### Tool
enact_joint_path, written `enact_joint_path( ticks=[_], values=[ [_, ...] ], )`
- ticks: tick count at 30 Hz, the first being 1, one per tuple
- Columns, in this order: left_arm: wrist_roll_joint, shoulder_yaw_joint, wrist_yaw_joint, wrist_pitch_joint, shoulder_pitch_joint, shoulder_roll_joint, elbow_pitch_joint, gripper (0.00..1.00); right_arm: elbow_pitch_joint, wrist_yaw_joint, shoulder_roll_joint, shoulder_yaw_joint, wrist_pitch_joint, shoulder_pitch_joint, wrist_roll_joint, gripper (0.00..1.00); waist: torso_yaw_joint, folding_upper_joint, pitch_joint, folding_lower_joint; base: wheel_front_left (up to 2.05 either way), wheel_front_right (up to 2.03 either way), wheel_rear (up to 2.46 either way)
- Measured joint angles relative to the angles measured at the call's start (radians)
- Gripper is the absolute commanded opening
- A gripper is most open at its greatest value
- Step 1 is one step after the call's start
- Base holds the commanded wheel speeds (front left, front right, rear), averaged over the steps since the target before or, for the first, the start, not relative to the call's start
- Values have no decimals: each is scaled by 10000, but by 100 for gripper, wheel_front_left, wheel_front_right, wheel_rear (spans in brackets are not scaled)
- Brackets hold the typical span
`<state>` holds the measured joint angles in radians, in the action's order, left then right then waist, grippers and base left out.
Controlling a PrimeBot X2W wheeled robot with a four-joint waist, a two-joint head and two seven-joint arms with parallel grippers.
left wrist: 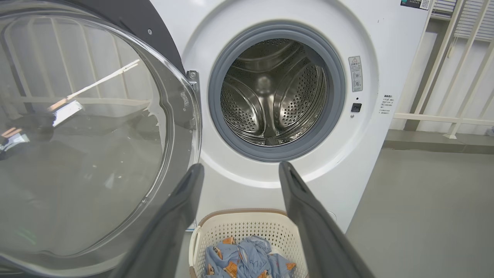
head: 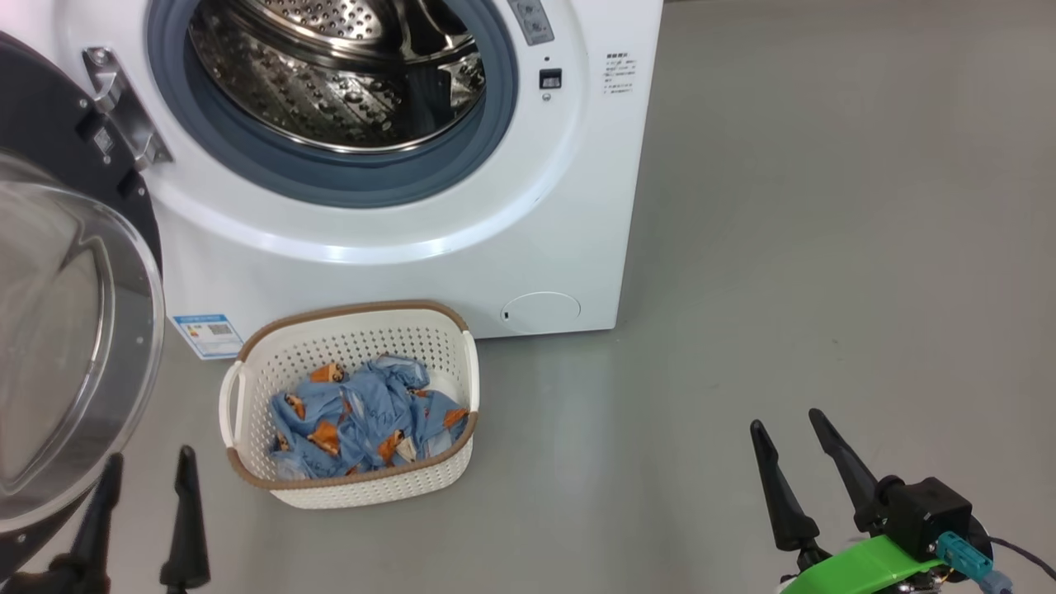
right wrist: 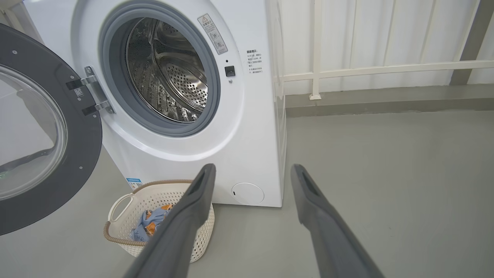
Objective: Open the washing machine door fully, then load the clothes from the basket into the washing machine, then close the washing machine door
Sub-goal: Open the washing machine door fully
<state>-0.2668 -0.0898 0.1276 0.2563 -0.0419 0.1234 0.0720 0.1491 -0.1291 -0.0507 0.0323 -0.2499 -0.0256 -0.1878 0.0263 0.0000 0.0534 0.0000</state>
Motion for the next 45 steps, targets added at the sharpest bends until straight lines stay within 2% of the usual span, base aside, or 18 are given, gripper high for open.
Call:
enact_joint_path(
  ticks=[17,45],
  values=[
    [201,654,0,0,-1041,-82,-75,100,-387,0,21,-121,2,725,17,100,-169,0,-475,0,0,0,0],
    [276,604,0,-2,-1167,-171,316,100,-612,0,38,-533,0,879,102,100,-162,0,-569,0,0,0,0]
  ],
)
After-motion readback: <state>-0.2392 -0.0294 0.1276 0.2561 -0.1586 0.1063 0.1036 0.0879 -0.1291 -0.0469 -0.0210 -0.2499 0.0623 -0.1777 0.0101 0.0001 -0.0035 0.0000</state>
